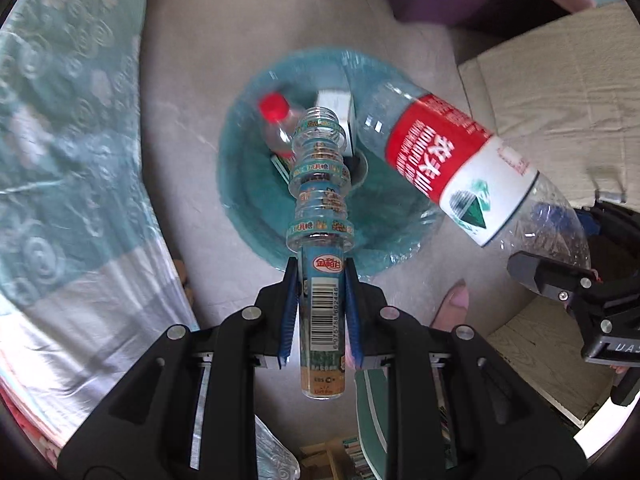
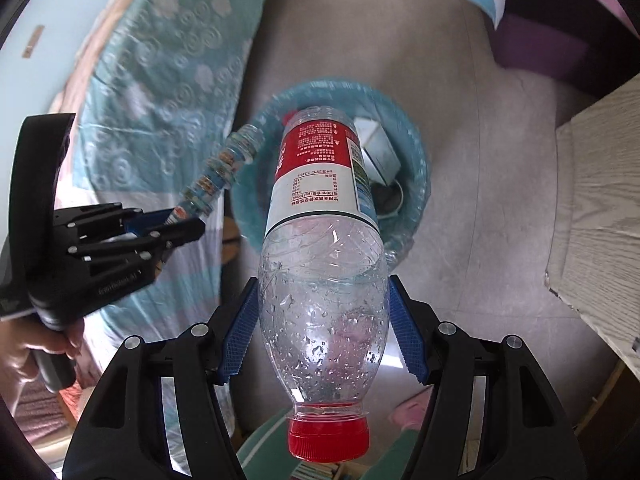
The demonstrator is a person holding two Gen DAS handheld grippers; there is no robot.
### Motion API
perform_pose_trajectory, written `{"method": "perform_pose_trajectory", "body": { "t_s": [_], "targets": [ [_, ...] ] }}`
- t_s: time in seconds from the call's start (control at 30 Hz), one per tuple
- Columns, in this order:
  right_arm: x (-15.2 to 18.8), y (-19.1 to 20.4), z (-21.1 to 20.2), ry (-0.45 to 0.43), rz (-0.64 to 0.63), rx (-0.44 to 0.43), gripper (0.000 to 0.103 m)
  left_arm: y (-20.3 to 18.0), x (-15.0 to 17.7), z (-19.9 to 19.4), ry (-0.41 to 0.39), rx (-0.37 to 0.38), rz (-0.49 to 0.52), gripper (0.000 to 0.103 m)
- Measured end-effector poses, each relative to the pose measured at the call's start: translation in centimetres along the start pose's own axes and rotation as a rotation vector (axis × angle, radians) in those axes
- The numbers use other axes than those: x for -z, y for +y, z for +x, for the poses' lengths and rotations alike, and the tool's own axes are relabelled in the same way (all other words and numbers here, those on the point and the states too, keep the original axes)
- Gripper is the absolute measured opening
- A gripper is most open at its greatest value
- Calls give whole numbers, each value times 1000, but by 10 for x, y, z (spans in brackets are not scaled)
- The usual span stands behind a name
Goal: Collect trash
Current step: 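Open both grippers to drop the bottle and tube stack into the bin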
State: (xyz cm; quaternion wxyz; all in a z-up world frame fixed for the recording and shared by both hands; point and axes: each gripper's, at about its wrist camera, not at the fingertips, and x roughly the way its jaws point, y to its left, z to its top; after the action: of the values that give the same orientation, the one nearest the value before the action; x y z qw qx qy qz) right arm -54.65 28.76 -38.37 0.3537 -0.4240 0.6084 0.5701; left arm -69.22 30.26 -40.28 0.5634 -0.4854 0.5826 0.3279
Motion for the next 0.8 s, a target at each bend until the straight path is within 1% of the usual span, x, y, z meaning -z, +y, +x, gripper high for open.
{"method": "perform_pose_trajectory", "body": {
  "t_s": [0.13, 0.2, 0.27, 0.37, 0.4, 0.47, 0.53, 0.57, 0.6, 0.67, 0.73, 0.77, 0.8],
  "targets": [
    [-4, -5, 28, 49, -4, 9, 63, 2, -1, 27, 40, 2, -3, 19],
    [-4, -6, 36, 69, -7, 13, 63, 2, -1, 34, 46, -2, -3, 19],
    [-5, -8, 45, 85, -1, 12, 63, -1, -2, 40, 55, 10, -2, 19],
    [-5, -10, 61, 125, 16, 17, 64, -9, -3, 43, 46, -41, 59, 20],
    [-4, -12, 63, 129, 19, 21, 64, -11, -5, 44, 44, -38, 68, 23],
    [-6, -14, 69, 137, 35, 5, 65, -11, -8, 46, 44, -3, 57, 27],
    [-8, -15, 72, 132, 52, 0, 65, -12, -12, 47, 43, -23, 82, 31],
    [-9, -17, 71, 119, 61, -6, 67, -13, -13, 46, 38, -31, 90, 37],
    [-10, -18, 70, 109, 69, -12, 70, -14, -14, 45, 30, -37, 94, 41],
    [-12, -20, 67, 90, 86, -16, 74, -12, -16, 44, 26, -30, 86, 44],
    [-16, -21, 62, 75, 91, -22, 74, -11, -17, 40, 14, -39, 84, 48],
    [-17, -22, 59, 66, 91, -25, 74, -10, -17, 39, 8, -44, 88, 51],
    [-18, -23, 56, 57, 90, -24, 74, -10, -16, 37, 2, -50, 91, 51]
  ]
}}
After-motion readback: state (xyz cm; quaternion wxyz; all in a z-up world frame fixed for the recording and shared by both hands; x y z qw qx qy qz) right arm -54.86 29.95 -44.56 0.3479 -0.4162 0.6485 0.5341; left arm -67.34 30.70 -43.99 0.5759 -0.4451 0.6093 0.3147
